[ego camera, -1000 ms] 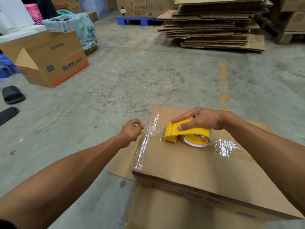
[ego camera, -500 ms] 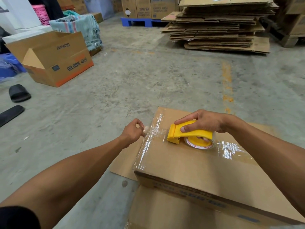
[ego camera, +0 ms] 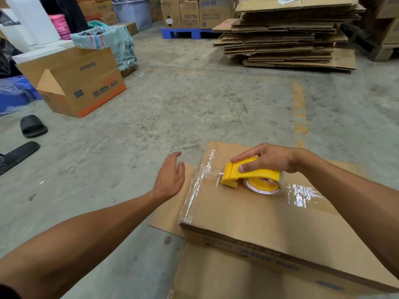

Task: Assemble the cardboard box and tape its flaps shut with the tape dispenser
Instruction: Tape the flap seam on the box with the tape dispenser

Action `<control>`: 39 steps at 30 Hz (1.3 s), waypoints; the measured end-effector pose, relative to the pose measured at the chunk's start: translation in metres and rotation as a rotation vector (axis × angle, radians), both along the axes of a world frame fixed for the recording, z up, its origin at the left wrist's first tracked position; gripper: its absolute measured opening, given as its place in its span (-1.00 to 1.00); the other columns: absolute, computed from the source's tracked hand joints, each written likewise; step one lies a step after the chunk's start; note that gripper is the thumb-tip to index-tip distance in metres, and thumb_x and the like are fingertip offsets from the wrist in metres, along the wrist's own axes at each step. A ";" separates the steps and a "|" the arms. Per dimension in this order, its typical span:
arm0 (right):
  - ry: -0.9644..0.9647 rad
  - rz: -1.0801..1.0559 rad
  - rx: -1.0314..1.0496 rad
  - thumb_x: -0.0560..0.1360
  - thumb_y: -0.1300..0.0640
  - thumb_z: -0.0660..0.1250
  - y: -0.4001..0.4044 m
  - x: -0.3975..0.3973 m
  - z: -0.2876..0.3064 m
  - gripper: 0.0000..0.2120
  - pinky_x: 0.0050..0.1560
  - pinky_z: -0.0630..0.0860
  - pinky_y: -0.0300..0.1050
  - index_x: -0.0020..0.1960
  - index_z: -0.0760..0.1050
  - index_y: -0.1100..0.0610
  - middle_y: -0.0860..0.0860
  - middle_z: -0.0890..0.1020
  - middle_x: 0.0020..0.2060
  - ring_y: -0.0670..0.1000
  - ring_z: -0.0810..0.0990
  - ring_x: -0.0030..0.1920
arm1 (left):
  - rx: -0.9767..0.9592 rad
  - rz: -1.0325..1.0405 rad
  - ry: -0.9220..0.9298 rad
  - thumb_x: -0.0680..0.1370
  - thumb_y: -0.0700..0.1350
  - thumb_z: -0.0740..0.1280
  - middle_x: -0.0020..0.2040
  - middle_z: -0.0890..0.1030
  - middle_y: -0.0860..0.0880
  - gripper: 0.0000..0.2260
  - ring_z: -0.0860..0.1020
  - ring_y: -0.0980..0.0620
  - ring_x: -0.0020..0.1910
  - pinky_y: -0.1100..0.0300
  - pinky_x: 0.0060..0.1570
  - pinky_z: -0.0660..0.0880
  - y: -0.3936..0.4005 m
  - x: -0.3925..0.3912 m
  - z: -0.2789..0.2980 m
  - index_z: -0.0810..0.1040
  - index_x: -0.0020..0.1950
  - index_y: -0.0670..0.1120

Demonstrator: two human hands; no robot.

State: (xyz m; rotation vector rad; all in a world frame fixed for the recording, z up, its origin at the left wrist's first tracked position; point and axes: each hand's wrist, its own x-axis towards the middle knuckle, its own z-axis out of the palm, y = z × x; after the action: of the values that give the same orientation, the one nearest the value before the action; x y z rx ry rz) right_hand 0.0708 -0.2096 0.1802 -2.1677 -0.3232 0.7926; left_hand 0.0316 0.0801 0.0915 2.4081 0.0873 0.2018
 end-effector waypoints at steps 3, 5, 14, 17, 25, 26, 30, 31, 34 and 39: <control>-0.004 0.007 -0.006 0.39 -0.05 0.53 0.000 0.000 0.001 -0.72 0.14 0.53 0.34 0.07 0.65 -0.30 -0.13 0.64 0.14 0.36 0.56 0.18 | 0.071 -0.224 -0.008 0.68 0.01 0.05 0.59 0.10 0.00 -0.51 0.05 0.07 0.56 0.21 0.49 -0.02 -0.021 -0.016 0.006 0.07 0.59 -0.08; 0.001 0.009 -0.001 0.39 -0.06 0.53 0.000 -0.001 0.001 -0.72 0.15 0.52 0.35 0.07 0.65 -0.30 -0.11 0.63 0.15 0.37 0.55 0.20 | 0.106 -0.289 0.035 0.67 0.05 0.06 0.61 -0.02 0.02 -0.45 -0.06 0.10 0.57 0.26 0.48 -0.10 -0.032 -0.021 0.005 -0.05 0.61 -0.07; 0.005 0.014 0.005 0.39 -0.06 0.52 0.001 0.001 0.000 -0.71 0.14 0.52 0.36 0.08 0.64 -0.30 -0.07 0.65 0.14 0.39 0.55 0.18 | 0.069 -0.261 0.083 0.64 0.04 0.18 0.58 0.16 -0.04 -0.41 0.17 0.00 0.53 0.41 0.31 0.03 -0.050 -0.022 -0.003 0.03 0.59 -0.12; 0.002 0.016 0.007 0.40 -0.06 0.52 0.002 0.001 0.000 -0.71 0.12 0.53 0.37 0.09 0.64 -0.29 -0.05 0.66 0.13 0.40 0.55 0.17 | 0.061 -0.259 0.092 0.64 0.06 0.19 0.57 0.18 -0.05 -0.41 0.18 0.01 0.53 0.42 0.30 0.03 -0.046 -0.021 -0.006 0.08 0.58 -0.12; 0.013 0.000 0.018 0.41 -0.03 0.52 0.002 -0.002 0.004 -0.73 0.03 0.59 0.33 0.08 0.66 -0.25 -0.09 0.63 0.17 0.31 0.63 0.04 | 0.313 -0.398 0.125 0.62 0.14 0.10 0.59 -0.25 -0.08 -0.31 -0.25 -0.01 0.56 0.14 0.50 -0.17 -0.035 -0.022 -0.007 -0.19 0.60 -0.08; 0.022 -0.001 0.023 0.41 -0.02 0.52 0.002 -0.002 0.003 -0.73 -0.05 0.63 0.26 0.08 0.66 -0.25 -0.08 0.63 0.17 0.30 0.64 -0.04 | 0.406 -0.435 0.057 0.62 0.09 0.09 0.58 -0.29 -0.10 -0.31 -0.31 -0.03 0.55 0.09 0.52 -0.21 -0.036 -0.022 -0.004 -0.22 0.59 -0.10; 0.019 -0.003 0.027 0.40 -0.02 0.53 0.003 -0.001 0.002 -0.72 -0.10 0.65 0.19 0.09 0.66 -0.25 -0.08 0.64 0.15 0.34 0.63 0.00 | 0.533 -0.562 0.002 0.60 0.01 0.04 0.58 -0.26 -0.13 -0.33 -0.30 0.00 0.55 0.18 0.47 -0.33 -0.051 -0.018 0.001 -0.23 0.58 -0.16; 0.015 0.006 0.023 0.39 -0.03 0.53 0.004 -0.001 0.003 -0.71 0.00 0.62 0.26 0.09 0.65 -0.26 -0.08 0.65 0.14 0.36 0.61 0.07 | 0.543 -0.565 0.019 0.61 0.03 0.01 0.59 -0.23 -0.14 -0.35 -0.27 0.01 0.55 0.20 0.46 -0.34 -0.053 -0.018 -0.002 -0.22 0.58 -0.17; 0.059 0.009 0.019 0.40 0.00 0.53 0.003 0.002 0.002 -0.68 -0.13 0.66 0.17 0.13 0.65 -0.21 0.02 0.68 0.09 0.26 0.66 -0.20 | 0.583 -0.534 0.044 0.63 0.15 -0.06 0.60 -0.19 -0.12 -0.35 -0.23 0.03 0.56 0.18 0.49 -0.29 -0.055 -0.016 -0.011 -0.20 0.59 -0.17; 0.131 0.033 0.008 0.47 0.07 0.48 -0.001 0.001 0.005 -0.64 -0.46 0.60 -0.09 0.24 0.59 -0.15 0.19 0.67 -0.24 0.11 0.54 -0.49 | 0.589 -0.539 0.049 0.62 0.21 -0.09 0.60 -0.19 -0.09 -0.33 -0.23 0.07 0.56 0.19 0.49 -0.27 -0.053 -0.014 -0.014 -0.18 0.59 -0.15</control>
State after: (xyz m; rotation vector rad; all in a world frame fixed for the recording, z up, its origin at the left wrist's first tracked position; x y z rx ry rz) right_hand 0.0718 -0.2103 0.1856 -2.0959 -0.2956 0.9450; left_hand 0.0174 0.0269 0.0775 2.9045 -0.6799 -0.0997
